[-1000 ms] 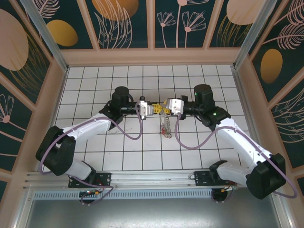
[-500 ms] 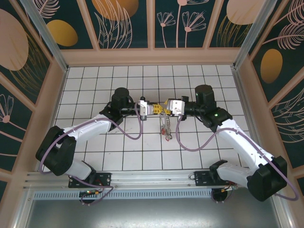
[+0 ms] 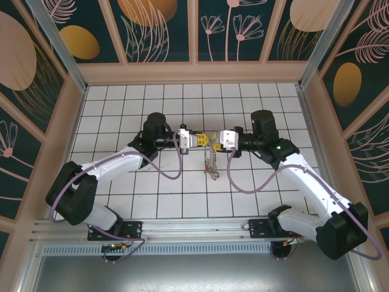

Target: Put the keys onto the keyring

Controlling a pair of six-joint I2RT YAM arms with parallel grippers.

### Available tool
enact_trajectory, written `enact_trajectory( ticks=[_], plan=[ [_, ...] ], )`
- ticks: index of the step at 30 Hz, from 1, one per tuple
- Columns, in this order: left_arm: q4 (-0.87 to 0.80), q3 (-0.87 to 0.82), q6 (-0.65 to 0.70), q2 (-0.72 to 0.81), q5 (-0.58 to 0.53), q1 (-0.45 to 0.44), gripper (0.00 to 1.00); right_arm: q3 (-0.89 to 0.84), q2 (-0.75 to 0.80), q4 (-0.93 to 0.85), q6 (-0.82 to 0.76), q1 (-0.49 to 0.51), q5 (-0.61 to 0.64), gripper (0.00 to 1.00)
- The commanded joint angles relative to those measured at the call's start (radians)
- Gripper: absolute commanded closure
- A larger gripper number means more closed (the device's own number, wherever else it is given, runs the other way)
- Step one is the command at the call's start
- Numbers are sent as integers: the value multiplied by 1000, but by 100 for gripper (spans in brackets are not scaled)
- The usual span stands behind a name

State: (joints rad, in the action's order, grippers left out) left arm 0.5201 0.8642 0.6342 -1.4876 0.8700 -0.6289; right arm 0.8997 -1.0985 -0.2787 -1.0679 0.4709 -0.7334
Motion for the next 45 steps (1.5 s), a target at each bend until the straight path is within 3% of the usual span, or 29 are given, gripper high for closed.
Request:
enact_trajectory(
  ticks=[1,10,19,29,34,45],
  plan=[
    [60,38,-13,17,4,0,100,-16,-3,-38,-11,1,-65,73],
    [31,52,21,3,33,-18,100,-38,-19,146,72,11,-81,77],
    [34,52,22,4,49,-25,100,-45,-25,149,78,11,-70,78],
    [-6,53,41,9,62,-27,100,-35,-25,132,42,13,-30,100],
    [-202,66,56,65,-44,-27,71,-21,-29,80,42,20,80,100],
    [-353,76,62,67,-190,-27,73,65,-78,-21,38,56,157,100]
  ],
)
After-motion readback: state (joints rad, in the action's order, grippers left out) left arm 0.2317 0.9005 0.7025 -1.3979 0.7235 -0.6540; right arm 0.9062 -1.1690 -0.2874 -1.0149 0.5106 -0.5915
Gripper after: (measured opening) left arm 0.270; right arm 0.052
